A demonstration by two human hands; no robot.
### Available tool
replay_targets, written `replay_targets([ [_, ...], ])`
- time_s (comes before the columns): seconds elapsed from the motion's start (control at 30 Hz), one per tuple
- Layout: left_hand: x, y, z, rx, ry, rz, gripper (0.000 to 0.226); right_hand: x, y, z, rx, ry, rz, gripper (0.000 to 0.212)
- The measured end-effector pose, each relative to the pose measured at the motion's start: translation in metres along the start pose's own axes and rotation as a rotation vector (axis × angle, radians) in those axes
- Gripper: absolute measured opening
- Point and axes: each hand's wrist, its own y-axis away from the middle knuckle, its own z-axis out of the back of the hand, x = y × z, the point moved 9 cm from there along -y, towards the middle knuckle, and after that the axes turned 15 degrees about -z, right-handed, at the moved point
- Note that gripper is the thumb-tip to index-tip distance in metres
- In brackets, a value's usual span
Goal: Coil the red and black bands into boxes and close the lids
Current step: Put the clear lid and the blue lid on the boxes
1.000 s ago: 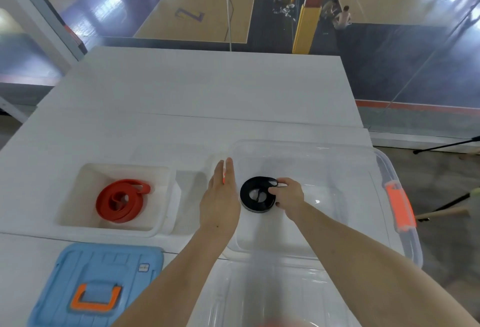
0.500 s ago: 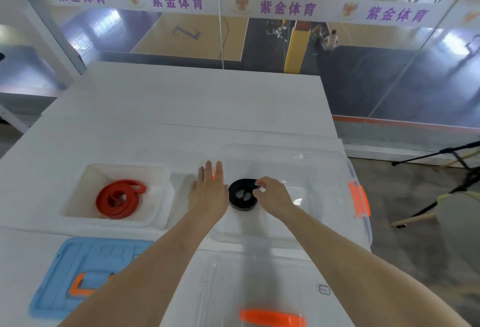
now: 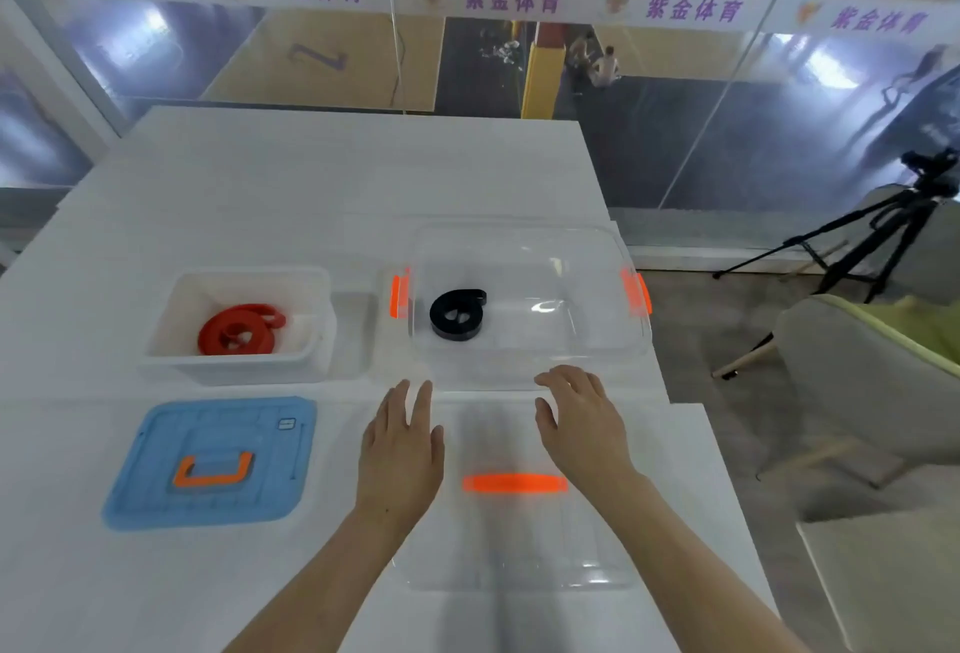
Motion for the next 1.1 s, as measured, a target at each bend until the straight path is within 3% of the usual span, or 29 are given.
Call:
replay_targets([
  [0.23, 0.022, 0.052, -0.078, 0.262, 0.021, 0.062, 0.064, -0.099, 0.073, -0.062, 0.253, 0.172, -0.244, 0.038],
  [0.5, 0.048, 0.072, -0.149, 0.509, 0.185, 0.229, 0.077, -0.173, 0.084, -0.102, 0.411, 0.28, -0.478, 0.069],
  [0.63, 0.052, 0.071, -0.163, 0.486, 0.187, 0.267, 0.08, -0.188, 0.078, -0.119, 0.481, 0.191, -0.557, 0.075],
  [0.9, 0.047, 0.081, -0.15, 0.399, 0.343, 0.372, 0.092, -0.192, 0.093, -0.118, 0.455, 0.04, -0.629, 0.087],
  [1.1, 0.041, 0.115, -0.122, 0.311, 0.426, 0.42, 0.094, -0.179, 0.127, -0.085, 0.292, 0.008, -0.669, 0.088],
])
